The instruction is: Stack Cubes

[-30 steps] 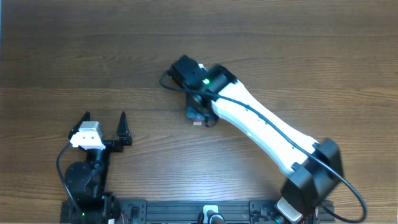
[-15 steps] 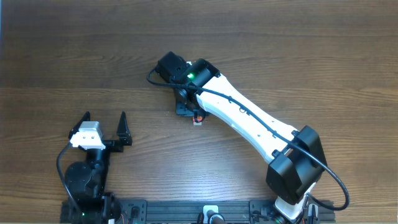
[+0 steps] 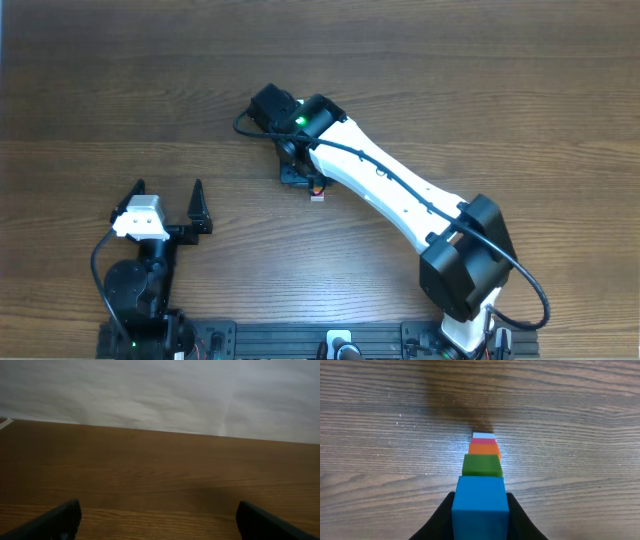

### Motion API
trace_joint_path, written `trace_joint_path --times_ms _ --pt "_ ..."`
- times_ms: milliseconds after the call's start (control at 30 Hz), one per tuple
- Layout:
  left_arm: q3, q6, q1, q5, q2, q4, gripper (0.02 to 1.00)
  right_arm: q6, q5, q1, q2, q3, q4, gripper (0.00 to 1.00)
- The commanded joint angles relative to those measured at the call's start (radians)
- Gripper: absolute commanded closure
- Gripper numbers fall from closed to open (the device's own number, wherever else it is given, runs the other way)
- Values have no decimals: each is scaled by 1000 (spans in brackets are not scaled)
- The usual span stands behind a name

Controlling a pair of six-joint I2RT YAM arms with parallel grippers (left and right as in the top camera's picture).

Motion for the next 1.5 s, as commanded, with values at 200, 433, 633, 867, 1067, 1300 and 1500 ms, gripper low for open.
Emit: trace_joint_path --times_ms 200,433,633,867,1067,1300,1500 --pt "-4 11 5 10 -7 -3 18 -4 13 -14 13 23 3 989" --pt "-4 11 5 10 -7 -3 18 -4 13 -14 32 23 3 989" --pt "-4 11 5 10 -7 -3 18 -4 12 -14 36 23 3 991" --pt "-4 11 5 10 -7 -3 20 -4 12 -14 37 23 3 801" --pt "-4 11 5 10 -7 -3 18 -4 12 -14 37 21 2 514" --pt "-4 11 5 10 -7 -3 18 -4 12 -13 37 21 3 9" --pt "-4 11 5 10 -7 -3 18 -28 32 -16 18 24 21 7"
